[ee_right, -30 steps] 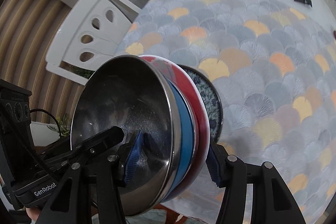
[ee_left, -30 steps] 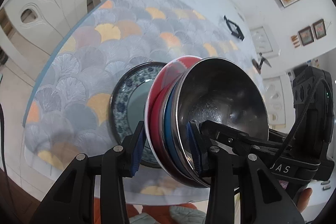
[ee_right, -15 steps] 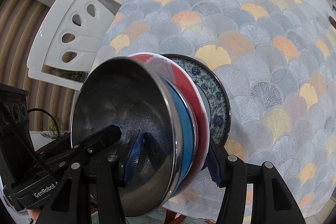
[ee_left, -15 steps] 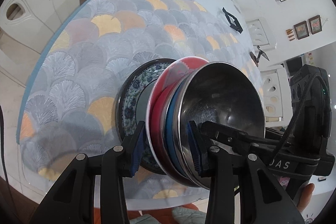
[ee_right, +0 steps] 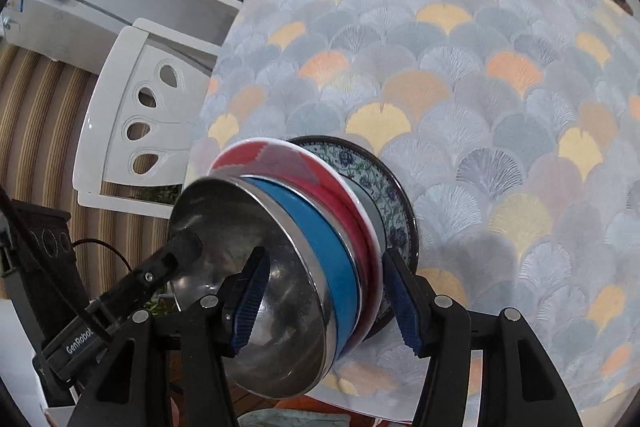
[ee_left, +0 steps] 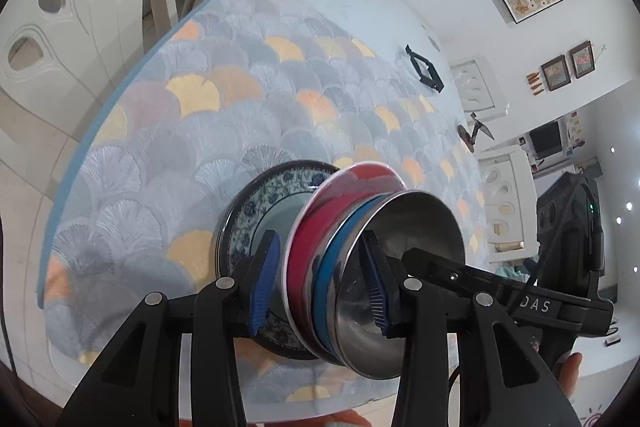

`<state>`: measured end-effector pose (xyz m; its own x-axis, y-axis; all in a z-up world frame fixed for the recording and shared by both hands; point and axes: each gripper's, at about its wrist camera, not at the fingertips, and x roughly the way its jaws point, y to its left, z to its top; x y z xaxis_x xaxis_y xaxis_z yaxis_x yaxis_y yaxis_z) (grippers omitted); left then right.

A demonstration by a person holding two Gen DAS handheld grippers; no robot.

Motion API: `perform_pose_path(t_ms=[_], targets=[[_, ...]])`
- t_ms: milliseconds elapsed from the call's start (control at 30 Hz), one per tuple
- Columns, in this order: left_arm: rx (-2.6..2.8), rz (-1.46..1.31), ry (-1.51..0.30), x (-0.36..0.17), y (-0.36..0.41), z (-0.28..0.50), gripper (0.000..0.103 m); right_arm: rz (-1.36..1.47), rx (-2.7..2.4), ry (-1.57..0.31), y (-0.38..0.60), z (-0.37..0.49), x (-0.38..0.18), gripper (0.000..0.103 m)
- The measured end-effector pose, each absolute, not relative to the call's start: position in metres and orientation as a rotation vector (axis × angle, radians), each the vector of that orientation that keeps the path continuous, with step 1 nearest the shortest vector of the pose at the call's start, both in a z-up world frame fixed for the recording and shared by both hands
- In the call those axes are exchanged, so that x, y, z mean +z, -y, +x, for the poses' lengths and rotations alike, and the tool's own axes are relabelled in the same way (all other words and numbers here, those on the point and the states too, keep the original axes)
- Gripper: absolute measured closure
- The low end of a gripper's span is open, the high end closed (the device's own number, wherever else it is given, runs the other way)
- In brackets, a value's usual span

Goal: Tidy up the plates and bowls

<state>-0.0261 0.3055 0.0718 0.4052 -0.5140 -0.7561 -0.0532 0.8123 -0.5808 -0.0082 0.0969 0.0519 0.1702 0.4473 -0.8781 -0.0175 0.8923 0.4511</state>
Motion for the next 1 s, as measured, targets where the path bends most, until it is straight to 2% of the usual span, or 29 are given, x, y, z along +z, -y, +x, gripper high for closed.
perform_pose_path(t_ms=[200, 233, 500, 533, 600, 667, 767, 1000], targets=[[-0.264, -0.478, -1.047, 0.098, -0.308, -0.040, 0.065, 0.357, 0.337, -1.249, -0.091, -0.027, 0.086, 0.046], [-0.259, -0.440, -1.017, 0.107, -0.306, -0.043, 0.065, 0.345, 0.328, -1.216, -0.091, -0.032, 0.096, 0.043], [-0.182, -0.181, -0.788, 0.183, -0.286, -0.075, 0.063, 0.165, 0.231, -0.994, -0.112, -0.081, 0.155, 0.039], [-0.160, -0.157, -0.753, 0.192, -0.285, -0.080, 0.056, 0.134, 0.186, -0.947, -0.112, -0.091, 0.165, 0.032], [-0.117, -0.110, -0.685, 0.208, -0.283, -0.091, 0.050, 0.112, 0.124, -0.874, -0.112, -0.102, 0.178, 0.022], [-0.080, -0.070, -0.629, 0.220, -0.280, -0.101, 0.032, 0.098, 0.070, -0.797, -0.111, -0.114, 0.192, 0.021], [-0.017, -0.017, -0.565, 0.234, -0.274, -0.115, 0.017, 0.051, -0.003, -0.722, -0.114, -0.124, 0.204, 0.021], [-0.007, -0.051, -0.603, 0.230, -0.273, -0.120, 0.017, 0.022, -0.088, -0.659, -0.107, -0.134, 0.213, 0.018]])
